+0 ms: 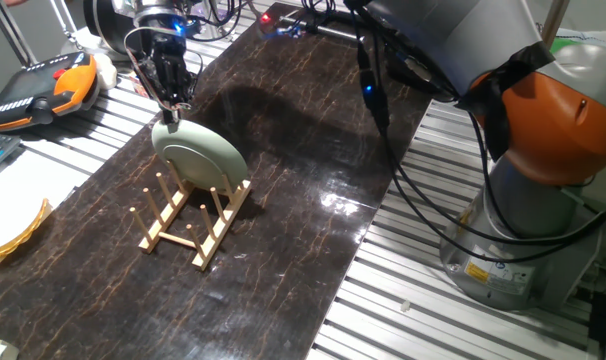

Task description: Take the dish off the dish rack

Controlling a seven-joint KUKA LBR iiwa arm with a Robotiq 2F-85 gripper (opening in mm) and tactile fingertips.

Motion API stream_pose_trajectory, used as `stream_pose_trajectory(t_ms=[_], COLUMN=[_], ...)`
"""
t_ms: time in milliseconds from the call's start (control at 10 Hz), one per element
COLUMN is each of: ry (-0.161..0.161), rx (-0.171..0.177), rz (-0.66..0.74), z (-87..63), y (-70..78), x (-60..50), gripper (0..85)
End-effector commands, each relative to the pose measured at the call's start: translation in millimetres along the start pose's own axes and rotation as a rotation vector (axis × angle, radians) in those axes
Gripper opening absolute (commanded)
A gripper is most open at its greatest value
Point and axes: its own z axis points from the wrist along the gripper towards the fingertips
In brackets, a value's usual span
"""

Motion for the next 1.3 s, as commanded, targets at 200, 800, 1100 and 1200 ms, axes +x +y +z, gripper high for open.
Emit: stream_pose_trajectory(t_ms=[200, 800, 1100, 1200], ry=[0.0, -0.036, -0.041, -0.043], rx=[-0.008, -0.001, -0.011, -0.011], rz=[0.01, 0.035, 0.034, 0.037], z=[-0.9, -2.0, 3.8, 5.0], y=[-0.1, -3.0, 1.6, 4.8], x=[0.2, -0.5, -1.7, -1.7], gripper=[1.3, 1.0, 1.0, 1.0])
